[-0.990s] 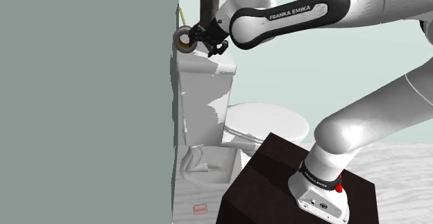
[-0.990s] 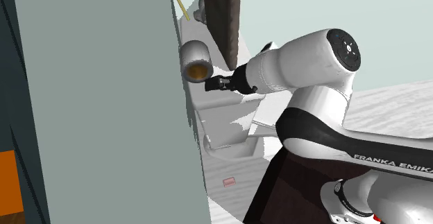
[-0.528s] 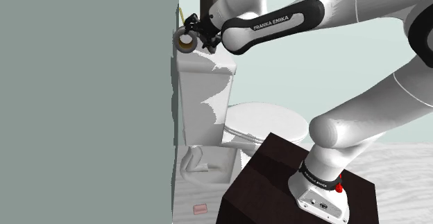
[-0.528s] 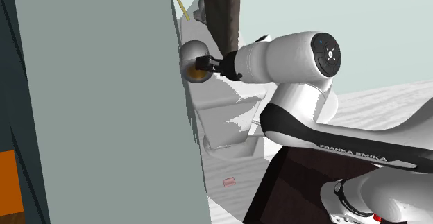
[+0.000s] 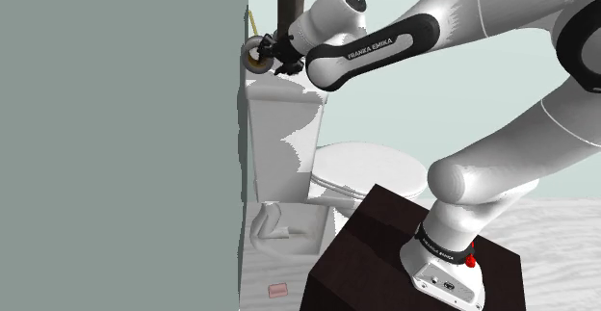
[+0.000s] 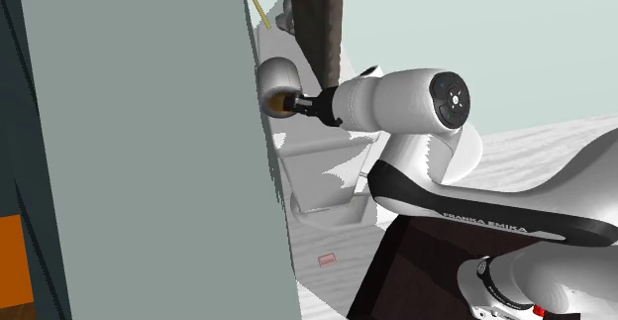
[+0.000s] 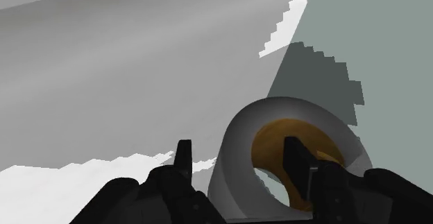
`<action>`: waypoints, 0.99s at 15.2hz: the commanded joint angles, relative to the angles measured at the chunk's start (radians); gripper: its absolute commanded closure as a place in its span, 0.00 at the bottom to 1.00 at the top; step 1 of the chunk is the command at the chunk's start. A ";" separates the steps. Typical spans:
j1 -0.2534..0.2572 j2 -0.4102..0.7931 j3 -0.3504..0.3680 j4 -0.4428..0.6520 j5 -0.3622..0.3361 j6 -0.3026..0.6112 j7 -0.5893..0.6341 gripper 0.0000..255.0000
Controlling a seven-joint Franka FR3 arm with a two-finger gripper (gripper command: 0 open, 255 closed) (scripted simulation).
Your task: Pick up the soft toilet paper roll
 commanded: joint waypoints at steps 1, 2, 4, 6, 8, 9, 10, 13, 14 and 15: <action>0.000 0.000 0.000 -0.002 0.000 0.002 0.000 1.00; 0.000 0.000 0.000 -0.002 0.000 0.003 0.000 1.00; -0.001 0.000 0.001 -0.002 0.000 0.002 0.001 1.00; -0.001 0.000 0.001 -0.002 0.000 0.002 0.001 1.00; -0.001 0.000 0.001 -0.002 0.000 0.003 0.001 1.00; -0.002 0.001 0.002 -0.002 -0.001 0.003 0.001 1.00; 0.008 -0.003 -0.009 0.007 0.005 -0.011 -0.006 1.00; 0.034 -0.014 -0.037 0.034 0.021 -0.052 -0.026 1.00; 0.041 -0.017 -0.046 0.043 0.026 -0.065 -0.032 1.00; 0.047 -0.020 -0.053 0.053 0.030 -0.079 -0.038 1.00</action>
